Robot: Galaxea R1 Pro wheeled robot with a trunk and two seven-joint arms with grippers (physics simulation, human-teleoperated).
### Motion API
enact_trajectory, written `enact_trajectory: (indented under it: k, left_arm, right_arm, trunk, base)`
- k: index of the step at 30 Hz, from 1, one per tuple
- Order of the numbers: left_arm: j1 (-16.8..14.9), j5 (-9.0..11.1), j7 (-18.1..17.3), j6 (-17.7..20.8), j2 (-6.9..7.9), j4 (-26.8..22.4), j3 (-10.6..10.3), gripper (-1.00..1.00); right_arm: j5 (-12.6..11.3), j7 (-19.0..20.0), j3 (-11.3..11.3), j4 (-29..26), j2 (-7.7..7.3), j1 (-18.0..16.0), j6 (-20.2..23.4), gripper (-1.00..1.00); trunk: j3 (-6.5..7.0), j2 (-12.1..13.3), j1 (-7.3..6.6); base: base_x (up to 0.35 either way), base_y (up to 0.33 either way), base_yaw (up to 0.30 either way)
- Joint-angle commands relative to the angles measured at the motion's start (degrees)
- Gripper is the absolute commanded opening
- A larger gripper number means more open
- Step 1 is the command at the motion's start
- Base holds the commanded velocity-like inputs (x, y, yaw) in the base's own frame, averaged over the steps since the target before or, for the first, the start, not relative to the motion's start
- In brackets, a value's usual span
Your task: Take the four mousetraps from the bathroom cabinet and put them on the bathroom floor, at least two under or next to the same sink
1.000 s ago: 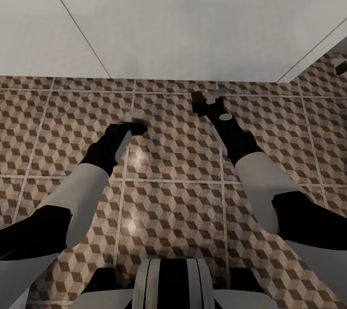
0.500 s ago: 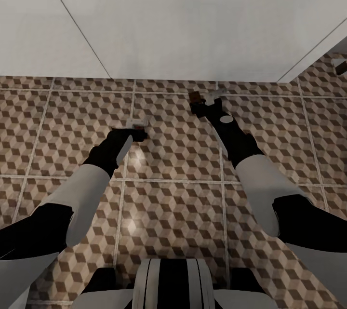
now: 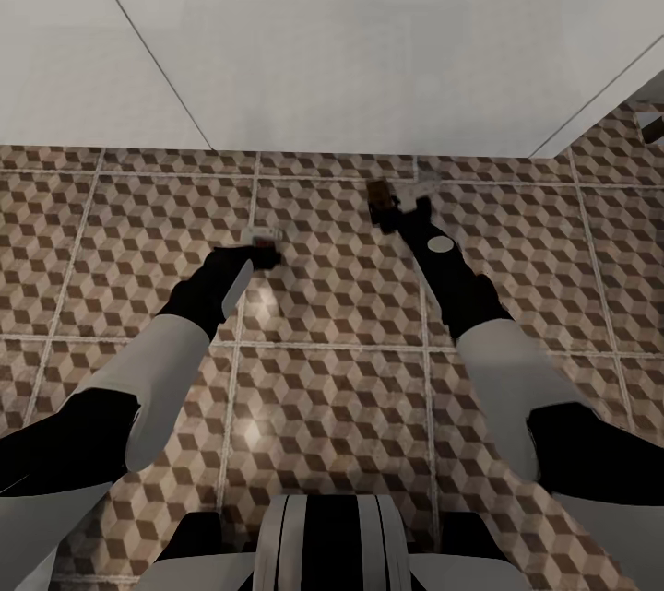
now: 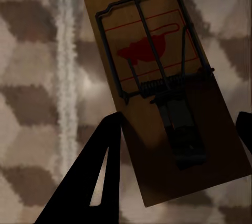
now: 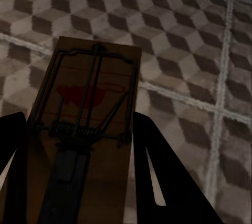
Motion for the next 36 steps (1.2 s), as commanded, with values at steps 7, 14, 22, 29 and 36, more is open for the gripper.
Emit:
enact_trajectory:
  k: [7, 14, 22, 29, 36]
  left_arm:
    - [0.00, 0.34, 0.49, -0.79, -0.02, -3.84, -0.20, -1.00]
    - [0.01, 0.39, 0.49, -0.76, -0.07, -6.23, -0.18, -1.00]
    - [-0.01, 0.45, 0.12, -0.68, -0.07, -8.36, -0.32, -1.00]
    - [0.06, 0.47, 0.06, -0.52, -0.36, -12.52, -0.66, -1.00]
    - [0.08, 0.49, 0.00, -0.58, -0.37, -12.95, -0.71, -1.00]
  right_arm:
    - [0.45, -0.68, -0.16, 0.04, 0.00, 1.14, 1.25, -1.00]
    - [0.29, -5.24, -0.27, 0.02, 0.38, 1.15, 9.35, -1.00]
    - [0.18, -6.56, -0.15, -0.73, 0.25, 1.20, 10.36, -1.00]
    - [0.18, -6.86, -0.12, -0.83, 0.22, 1.22, 8.75, -1.00]
    - [0.18, -6.89, -0.08, -0.83, 0.22, 1.22, 8.66, -1.00]
  trunk:
    - [-0.03, -0.01, -0.01]
    - [-0.03, -0.01, -0.01]
    - [-0.03, -0.01, -0.01]
    - [-0.03, -0.01, -0.01]
    - [-0.03, -0.01, -0.01]
  base:
    - [0.000, 0.000, 0.000]
    - [0.000, 0.000, 0.000]
    - [0.000, 0.000, 0.000]
    - [0.000, 0.000, 0.000]
    - [0.000, 0.000, 0.000]
